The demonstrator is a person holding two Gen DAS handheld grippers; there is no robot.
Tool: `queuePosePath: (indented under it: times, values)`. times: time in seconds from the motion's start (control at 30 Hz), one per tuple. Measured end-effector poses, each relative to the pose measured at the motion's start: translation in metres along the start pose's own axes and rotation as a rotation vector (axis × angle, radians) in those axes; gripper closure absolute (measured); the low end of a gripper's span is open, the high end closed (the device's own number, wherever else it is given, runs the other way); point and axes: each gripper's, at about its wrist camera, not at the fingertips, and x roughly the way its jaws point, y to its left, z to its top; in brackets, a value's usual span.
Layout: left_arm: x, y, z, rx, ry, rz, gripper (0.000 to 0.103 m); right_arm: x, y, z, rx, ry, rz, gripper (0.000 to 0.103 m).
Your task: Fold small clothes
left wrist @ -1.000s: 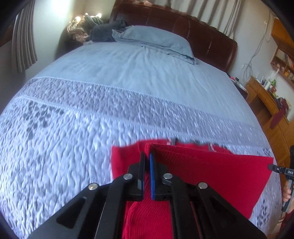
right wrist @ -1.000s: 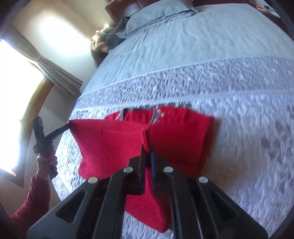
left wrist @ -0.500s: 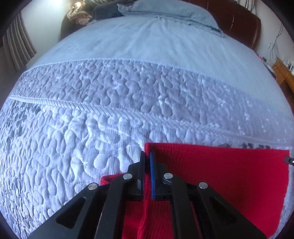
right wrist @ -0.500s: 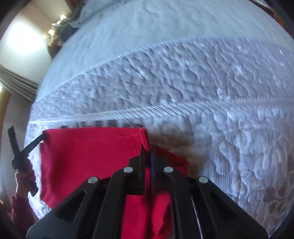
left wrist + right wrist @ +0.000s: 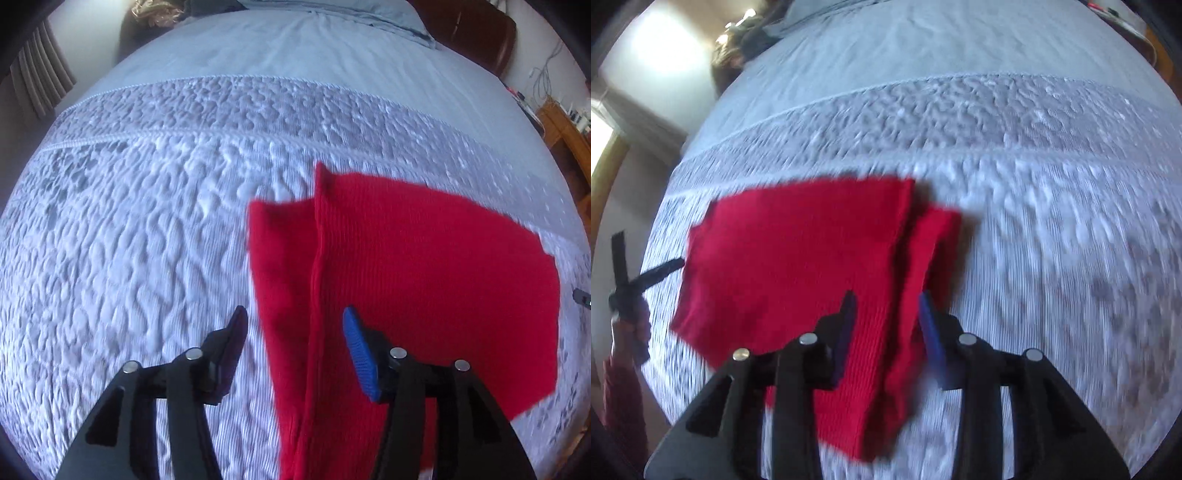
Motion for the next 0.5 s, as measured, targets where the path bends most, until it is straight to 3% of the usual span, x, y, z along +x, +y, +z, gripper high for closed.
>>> queuePosePath:
  times: [0.17,0.33,0.37,0.43,0.5]
  values:
    - [-0.012,0.006,-0.059,-0.005,0.069,-0.035,0.049,0.0,0.013,-0.082,-0.013,0.135,0.053,0.062]
    - [-0.014,-0.007,-0.08,0.025,0.099,-0.027,0.049,0.013,0.027,-0.101,0.003,0.181,0.074,0.068]
    - [-0.011,-0.009,-0.082,0.019,0.111,-0.029,0.051,0.017,0.029,-0.1,0.009,0.19,0.081,0.077]
    - [-0.003,-0.012,-0.084,0.016,0.135,-0.037,0.064,0.025,0.031,-0.1,0.013,0.2,0.069,0.098]
    - [-0.001,-0.009,-0.085,-0.012,0.134,-0.039,0.077,0.025,0.027,-0.099,0.044,0.196,0.08,0.1]
